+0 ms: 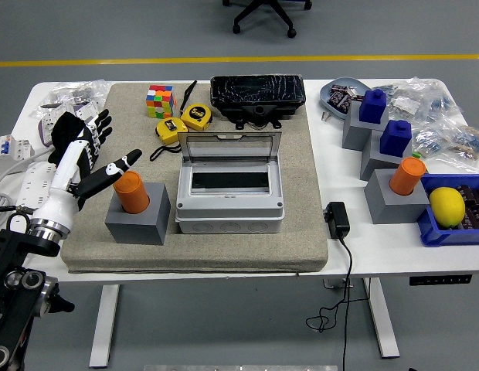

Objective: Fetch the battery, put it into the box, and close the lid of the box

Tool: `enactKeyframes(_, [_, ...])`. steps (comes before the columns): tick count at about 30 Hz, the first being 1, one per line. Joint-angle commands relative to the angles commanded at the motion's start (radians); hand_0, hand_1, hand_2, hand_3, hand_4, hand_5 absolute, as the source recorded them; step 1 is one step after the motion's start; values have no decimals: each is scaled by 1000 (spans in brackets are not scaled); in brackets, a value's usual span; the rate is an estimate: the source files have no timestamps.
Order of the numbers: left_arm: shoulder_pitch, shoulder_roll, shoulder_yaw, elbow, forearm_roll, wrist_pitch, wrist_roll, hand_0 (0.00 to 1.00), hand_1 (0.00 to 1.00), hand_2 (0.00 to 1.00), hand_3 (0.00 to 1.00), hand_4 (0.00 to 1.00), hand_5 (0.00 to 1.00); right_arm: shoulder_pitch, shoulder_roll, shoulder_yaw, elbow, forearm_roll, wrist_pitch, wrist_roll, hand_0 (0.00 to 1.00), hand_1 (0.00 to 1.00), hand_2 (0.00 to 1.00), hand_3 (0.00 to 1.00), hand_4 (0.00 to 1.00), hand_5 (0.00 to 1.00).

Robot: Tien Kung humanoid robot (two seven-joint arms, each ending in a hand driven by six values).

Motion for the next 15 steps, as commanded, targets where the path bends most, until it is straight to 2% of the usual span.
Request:
enactKeyframes(2, [0, 1, 4, 1, 19, 9, 2, 998, 998, 998, 998, 998, 419, 1, 0, 0, 0, 0, 0, 0, 609, 544, 574, 531, 938, 725])
enactKeyframes(5, [1, 4, 17, -2, 60, 20, 9, 998, 998, 998, 998, 998, 419, 3, -1, 1, 0, 0, 0, 1, 609, 544, 574, 531, 938, 725])
enactKeyframes(15, [16, 10, 69, -17, 114, 10, 33, 998, 998, 998, 998, 998, 400, 4, -2, 4, 0, -2, 0, 1, 609, 544, 573, 531, 939, 725])
